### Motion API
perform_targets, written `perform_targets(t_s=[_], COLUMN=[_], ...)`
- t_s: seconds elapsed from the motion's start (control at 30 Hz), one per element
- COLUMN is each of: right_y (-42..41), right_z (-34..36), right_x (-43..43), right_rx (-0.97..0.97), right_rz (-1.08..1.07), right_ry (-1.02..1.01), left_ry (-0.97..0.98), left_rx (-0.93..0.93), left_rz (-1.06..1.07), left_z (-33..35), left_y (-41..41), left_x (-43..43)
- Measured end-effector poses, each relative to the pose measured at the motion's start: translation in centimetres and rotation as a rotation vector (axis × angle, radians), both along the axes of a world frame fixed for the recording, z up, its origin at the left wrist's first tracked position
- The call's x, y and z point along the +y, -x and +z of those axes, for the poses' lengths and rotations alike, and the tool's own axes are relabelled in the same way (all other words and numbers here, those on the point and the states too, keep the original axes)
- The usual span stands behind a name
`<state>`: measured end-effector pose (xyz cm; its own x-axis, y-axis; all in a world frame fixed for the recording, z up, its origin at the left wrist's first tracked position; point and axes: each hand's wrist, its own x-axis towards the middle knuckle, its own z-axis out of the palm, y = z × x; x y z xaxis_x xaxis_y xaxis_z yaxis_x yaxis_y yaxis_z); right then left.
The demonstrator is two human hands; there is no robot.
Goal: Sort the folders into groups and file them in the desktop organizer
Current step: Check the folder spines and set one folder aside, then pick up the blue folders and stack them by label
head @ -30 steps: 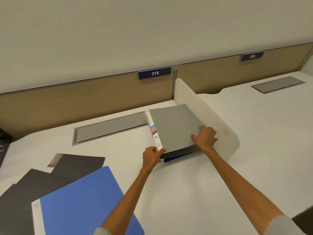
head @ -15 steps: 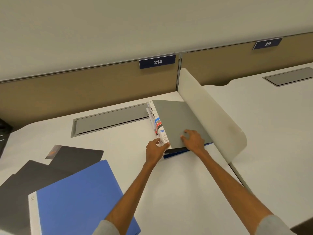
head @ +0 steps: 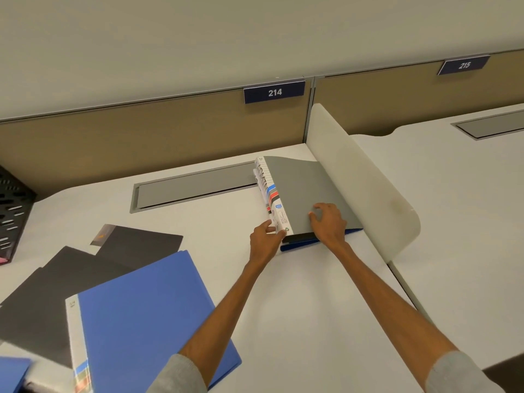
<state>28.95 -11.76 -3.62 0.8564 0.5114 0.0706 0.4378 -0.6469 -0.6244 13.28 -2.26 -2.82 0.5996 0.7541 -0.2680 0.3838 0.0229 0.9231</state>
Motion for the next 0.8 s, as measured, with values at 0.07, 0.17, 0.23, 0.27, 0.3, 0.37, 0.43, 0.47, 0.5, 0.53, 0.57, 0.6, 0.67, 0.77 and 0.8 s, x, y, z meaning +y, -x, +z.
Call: perform_targets(t_s=[0.07,0.17,0.23,0.27,0.3,0.37,0.43,0.47,0.5,0.53,0.57,0.6,0.67,0.77,0.8], right_y=[1.4,4.0,6.0,7.0,8.1,10.4,12.9,14.2,15.4,16.7,18.1,19.5,22.5,27.4,29.1], right_z=[0.3,0.9,1.2,1.1,1.1,0.9,1.0,1.0,0.9,0.9,0.8,0.7,0.2,-1.2,-1.6], right_x=[0.4,1.3,2.0,2.3,2.5,3.1,3.7,3.9,4.2,4.4,4.7,5.0,5.7,6.2,6.2], right_rx=[-0.049,-0.086,-0.086,-0.078,-0.073,-0.065,-0.049,-0.036,-0.026,-0.019,-0.014,-0.009,0.027,0.136,0.165], right_rz=[-0.003,0.003,0.028,0.043,0.056,0.074,0.076,0.074,0.075,0.082,0.094,0.107,0.123,0.124,0.123], right_ry=[-0.123,-0.217,-0.248,-0.266,-0.287,-0.329,-0.372,-0.395,-0.414,-0.421,-0.412,-0.388,-0.31,-0.178,-0.127], left_ry=[0.003,-0.006,-0.021,-0.029,-0.037,-0.044,-0.038,-0.029,-0.016,-0.005,-0.004,-0.015,-0.05,-0.123,-0.158], left_rx=[0.002,-0.009,-0.021,-0.031,-0.038,-0.054,-0.061,-0.06,-0.06,-0.064,-0.067,-0.07,-0.06,-0.05,-0.044], left_rz=[0.017,0.061,0.086,0.096,0.108,0.139,0.17,0.185,0.201,0.221,0.24,0.256,0.278,0.334,0.35], left_z=[0.3,0.8,1.2,1.3,1.3,1.2,0.9,0.9,0.9,0.8,0.8,0.7,0.5,0.2,0.2], left_y=[0.8,2.4,4.0,5.0,6.1,8.8,11.8,13.4,15.0,16.8,18.5,20.4,24.1,29.7,31.4], left_x=[0.4,1.2,1.8,2.0,2.3,2.9,3.7,4.1,4.5,4.9,5.3,5.7,6.3,6.8,6.9])
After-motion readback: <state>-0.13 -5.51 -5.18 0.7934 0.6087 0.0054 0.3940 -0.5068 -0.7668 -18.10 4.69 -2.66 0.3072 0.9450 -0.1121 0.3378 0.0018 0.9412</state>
